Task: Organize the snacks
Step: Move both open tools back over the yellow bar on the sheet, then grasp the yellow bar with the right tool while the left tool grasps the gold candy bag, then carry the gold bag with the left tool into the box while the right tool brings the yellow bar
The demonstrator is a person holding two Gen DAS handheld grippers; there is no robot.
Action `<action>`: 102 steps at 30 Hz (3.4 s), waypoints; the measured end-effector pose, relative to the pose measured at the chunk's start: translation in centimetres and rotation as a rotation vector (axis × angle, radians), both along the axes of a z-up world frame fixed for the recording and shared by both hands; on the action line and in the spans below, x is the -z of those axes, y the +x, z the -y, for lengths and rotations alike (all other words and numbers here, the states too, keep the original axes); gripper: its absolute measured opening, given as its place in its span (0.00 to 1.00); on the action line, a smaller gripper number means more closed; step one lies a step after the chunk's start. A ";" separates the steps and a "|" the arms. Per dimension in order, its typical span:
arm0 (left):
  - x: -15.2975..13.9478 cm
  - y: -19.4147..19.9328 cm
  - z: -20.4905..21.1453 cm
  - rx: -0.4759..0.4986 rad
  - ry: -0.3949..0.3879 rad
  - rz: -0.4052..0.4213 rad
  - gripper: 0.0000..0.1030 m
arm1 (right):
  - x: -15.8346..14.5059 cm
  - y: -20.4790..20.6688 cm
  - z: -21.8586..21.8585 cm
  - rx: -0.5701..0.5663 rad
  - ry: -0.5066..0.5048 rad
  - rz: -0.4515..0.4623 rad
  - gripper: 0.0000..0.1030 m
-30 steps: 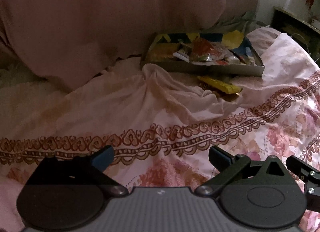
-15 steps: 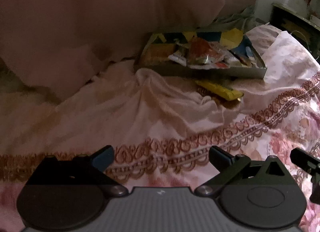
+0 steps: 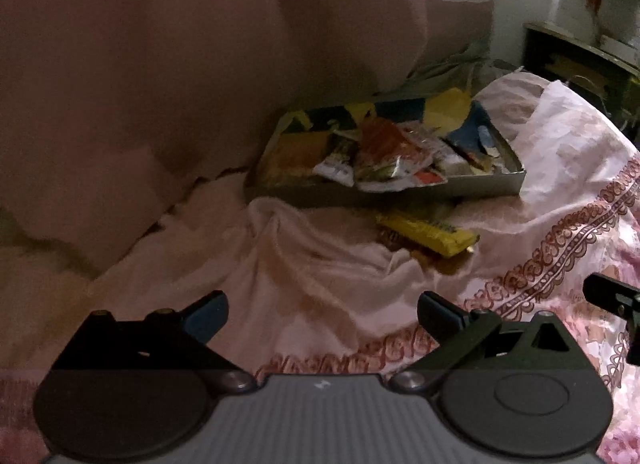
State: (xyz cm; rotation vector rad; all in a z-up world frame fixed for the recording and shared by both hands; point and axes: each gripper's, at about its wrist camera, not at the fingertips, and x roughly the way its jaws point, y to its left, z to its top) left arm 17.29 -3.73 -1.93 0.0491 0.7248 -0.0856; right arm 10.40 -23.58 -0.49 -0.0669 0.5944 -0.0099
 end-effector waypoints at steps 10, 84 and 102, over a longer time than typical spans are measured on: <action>1.0 4.4 2.5 0.092 0.103 0.010 1.00 | 0.6 3.6 1.3 0.017 -0.014 -0.012 0.99; 8.3 14.4 5.8 0.552 -0.024 -0.144 0.95 | 8.4 14.7 5.1 -0.160 0.127 -0.308 0.54; 3.0 8.1 3.4 0.416 -0.096 -0.052 0.93 | 8.0 11.4 2.9 -0.153 0.119 -0.289 0.51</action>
